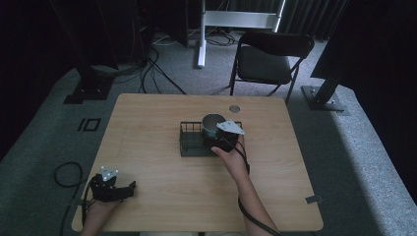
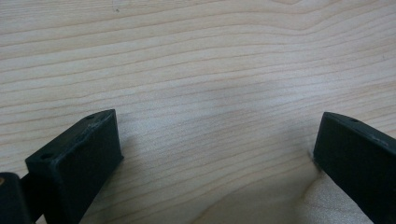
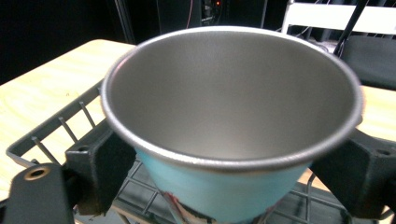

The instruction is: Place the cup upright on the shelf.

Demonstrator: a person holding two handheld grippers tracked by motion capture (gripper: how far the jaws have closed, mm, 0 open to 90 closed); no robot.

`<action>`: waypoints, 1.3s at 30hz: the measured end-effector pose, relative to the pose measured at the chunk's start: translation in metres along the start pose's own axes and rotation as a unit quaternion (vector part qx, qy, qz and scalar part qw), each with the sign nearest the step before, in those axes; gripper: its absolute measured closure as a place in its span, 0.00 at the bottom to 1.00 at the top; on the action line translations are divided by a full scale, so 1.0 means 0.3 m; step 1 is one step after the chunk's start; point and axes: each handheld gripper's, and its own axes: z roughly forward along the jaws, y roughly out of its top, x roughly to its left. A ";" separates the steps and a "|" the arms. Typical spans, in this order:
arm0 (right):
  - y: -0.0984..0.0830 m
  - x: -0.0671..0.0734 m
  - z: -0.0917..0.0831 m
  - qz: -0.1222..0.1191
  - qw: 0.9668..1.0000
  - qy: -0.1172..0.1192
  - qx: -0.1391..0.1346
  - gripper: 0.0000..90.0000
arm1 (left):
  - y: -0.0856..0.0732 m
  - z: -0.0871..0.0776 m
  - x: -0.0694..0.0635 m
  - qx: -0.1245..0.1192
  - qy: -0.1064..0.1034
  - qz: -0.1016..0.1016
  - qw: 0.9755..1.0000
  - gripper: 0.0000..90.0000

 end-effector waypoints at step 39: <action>-0.110 -0.005 -0.191 -0.038 0.999 0.033 -0.003 0.12 | 0.000 0.000 0.000 -0.001 0.000 0.000 1.000 0.02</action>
